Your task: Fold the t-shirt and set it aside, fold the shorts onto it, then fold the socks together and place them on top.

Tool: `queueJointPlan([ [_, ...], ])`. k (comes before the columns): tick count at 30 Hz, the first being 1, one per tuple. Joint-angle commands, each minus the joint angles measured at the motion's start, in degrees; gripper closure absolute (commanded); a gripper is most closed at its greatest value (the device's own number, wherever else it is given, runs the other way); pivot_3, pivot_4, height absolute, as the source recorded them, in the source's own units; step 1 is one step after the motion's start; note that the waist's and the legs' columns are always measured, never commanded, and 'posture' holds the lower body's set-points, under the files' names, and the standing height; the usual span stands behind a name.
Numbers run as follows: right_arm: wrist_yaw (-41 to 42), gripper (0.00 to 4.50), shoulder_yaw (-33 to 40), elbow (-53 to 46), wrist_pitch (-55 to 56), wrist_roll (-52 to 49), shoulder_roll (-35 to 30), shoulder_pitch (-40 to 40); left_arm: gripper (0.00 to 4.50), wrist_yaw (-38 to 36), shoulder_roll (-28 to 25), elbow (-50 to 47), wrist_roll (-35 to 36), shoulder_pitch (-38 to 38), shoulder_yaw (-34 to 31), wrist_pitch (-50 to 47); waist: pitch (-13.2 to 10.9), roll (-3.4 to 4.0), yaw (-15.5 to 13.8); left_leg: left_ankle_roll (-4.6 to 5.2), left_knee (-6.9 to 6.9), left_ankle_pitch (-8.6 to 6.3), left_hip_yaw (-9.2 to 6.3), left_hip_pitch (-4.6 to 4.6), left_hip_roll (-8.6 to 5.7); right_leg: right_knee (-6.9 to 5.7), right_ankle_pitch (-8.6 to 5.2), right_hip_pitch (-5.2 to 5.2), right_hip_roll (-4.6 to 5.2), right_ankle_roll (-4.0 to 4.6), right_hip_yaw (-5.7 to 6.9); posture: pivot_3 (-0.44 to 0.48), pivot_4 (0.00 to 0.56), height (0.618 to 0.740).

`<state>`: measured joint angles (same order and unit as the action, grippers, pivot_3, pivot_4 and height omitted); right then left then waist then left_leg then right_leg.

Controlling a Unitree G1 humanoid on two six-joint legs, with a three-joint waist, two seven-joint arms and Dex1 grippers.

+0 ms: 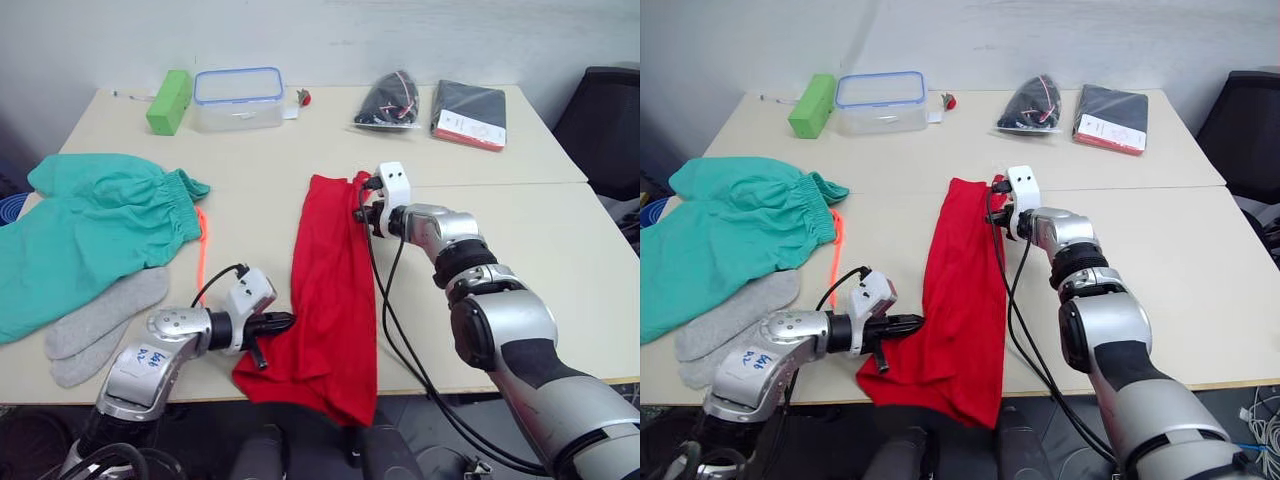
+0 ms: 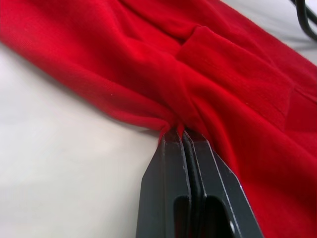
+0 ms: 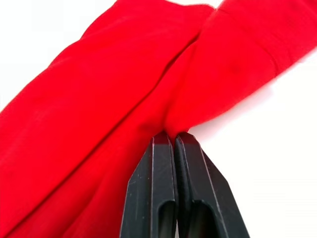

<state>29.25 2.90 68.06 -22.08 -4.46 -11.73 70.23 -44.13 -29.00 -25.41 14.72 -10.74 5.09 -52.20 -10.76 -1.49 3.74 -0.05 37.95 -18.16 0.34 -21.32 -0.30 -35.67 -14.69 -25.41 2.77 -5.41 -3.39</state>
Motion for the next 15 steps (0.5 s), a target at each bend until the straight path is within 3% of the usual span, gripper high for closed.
queueJointPlan([
  [1, 0.86, 4.44, -0.94, 0.86, 3.12, 1.88, -0.85, 1.14, 4.5, 2.54, 0.57, -1.15, 1.56, 1.52, 0.67, -3.16, 0.0, 0.0, -0.13, -0.02, 0.0, 0.01, 0.0, 0.02, 0.0, 0.03, 0.0, 0.0, -0.01, 0.0, 0.0, 0.0, 0.15, 0.74],
  [2, 1.15, 4.44, -1.51, 0.64, 3.77, 2.62, -1.34, 0.87, 4.5, 2.73, 0.24, -1.31, 2.09, 1.68, 0.07, -3.47, 0.0, 0.0, -0.19, -0.03, 0.0, 0.02, 0.0, 0.04, 0.01, 0.06, 0.0, 0.0, -0.03, 0.01, 0.0, 0.0, 0.15, 0.74],
  [4, 1.94, 4.5, -2.22, -0.01, 4.61, 3.72, -2.39, 0.34, 4.08, 2.63, -0.84, -1.48, 2.99, 1.96, -0.9, -3.69, 0.0, 0.0, -0.19, -0.09, 0.0, 0.05, 0.0, 0.07, 0.01, 0.04, -0.01, 0.0, -0.07, 0.01, 0.0, 0.0, 0.15, 0.74],
  [9, 3.31, 4.5, -2.46, -2.84, 4.41, 4.47, -5.58, -1.16, 2.71, 0.93, -5.43, -0.98, 5.29, 2.17, -3.02, -2.96, 0.0, 0.0, -0.18, -0.1, 0.0, 0.06, -0.01, 0.08, 0.03, 0.03, -0.02, -0.01, -0.09, 0.04, 0.0, 0.0, 0.15, 0.74],
  [12, 5.59, 3.82, -1.43, -7.05, 1.91, 2.98, -7.51, -2.41, 1.81, -1.06, -8.44, -0.64, 7.75, 1.51, -4.7, -3.19, -0.02, 0.03, 0.04, -0.11, 0.0, 0.06, 0.0, 0.08, 0.05, 0.03, -0.03, -0.02, -0.12, 0.06, 0.0, 0.0, 0.15, 0.74],
  [15, 8.86, 2.79, -0.99, -16.15, -1.62, 1.13, -9.88, -5.62, 0.91, -4.46, -11.95, -0.3, 11.68, 0.52, -7.09, -4.3, -0.04, 0.06, 0.68, -0.12, -0.01, 0.05, -0.01, 0.07, 0.08, 0.02, -0.04, -0.03, -0.15, 0.08, -0.01, 0.0, 0.15, 0.74],
])
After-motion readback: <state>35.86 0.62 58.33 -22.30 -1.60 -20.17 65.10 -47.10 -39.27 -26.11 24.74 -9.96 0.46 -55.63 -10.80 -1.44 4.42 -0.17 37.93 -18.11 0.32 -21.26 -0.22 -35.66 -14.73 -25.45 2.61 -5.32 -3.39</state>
